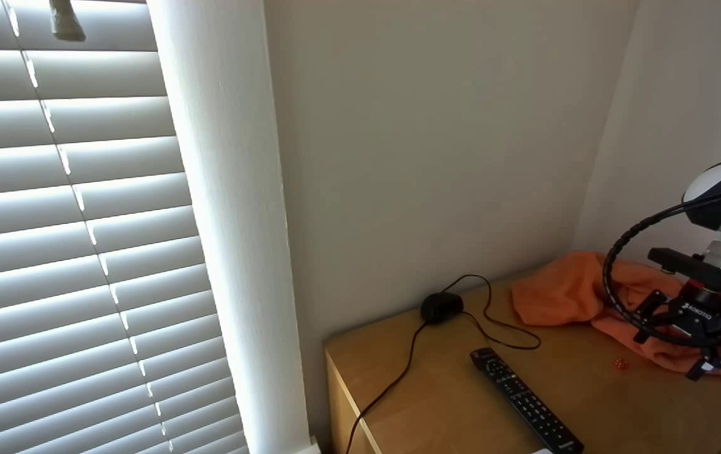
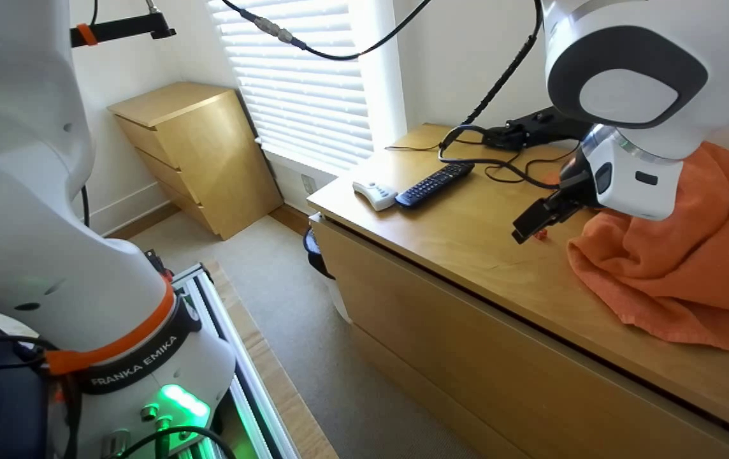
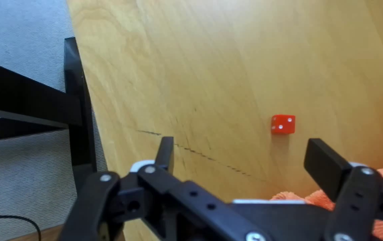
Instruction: Turn over the dice on the table
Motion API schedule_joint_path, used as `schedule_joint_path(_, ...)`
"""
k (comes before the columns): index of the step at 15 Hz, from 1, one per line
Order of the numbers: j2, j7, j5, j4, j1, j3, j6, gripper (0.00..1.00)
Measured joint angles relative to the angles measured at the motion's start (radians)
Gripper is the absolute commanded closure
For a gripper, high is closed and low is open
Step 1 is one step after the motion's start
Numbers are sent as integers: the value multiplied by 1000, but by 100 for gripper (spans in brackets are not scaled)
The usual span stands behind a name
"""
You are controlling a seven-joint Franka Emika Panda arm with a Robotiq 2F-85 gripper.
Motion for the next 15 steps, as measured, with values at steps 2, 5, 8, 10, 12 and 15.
schedule_joint_path(2, 29, -4, 7, 29, -7, 0, -18, 0)
schedule_joint_path(5, 66, -20, 18, 67, -15, 0, -51, 0)
schedule_joint_path(8, 97, -53, 28, 99, -22, 1, -82, 0)
schedule_joint_path(10, 116, -76, 32, 117, -26, 1, -99, 0)
schedule_joint_path(12, 132, -99, 38, 133, -30, 2, -112, 0)
schedule_joint_path(15, 152, -126, 62, 154, -34, 5, -118, 0)
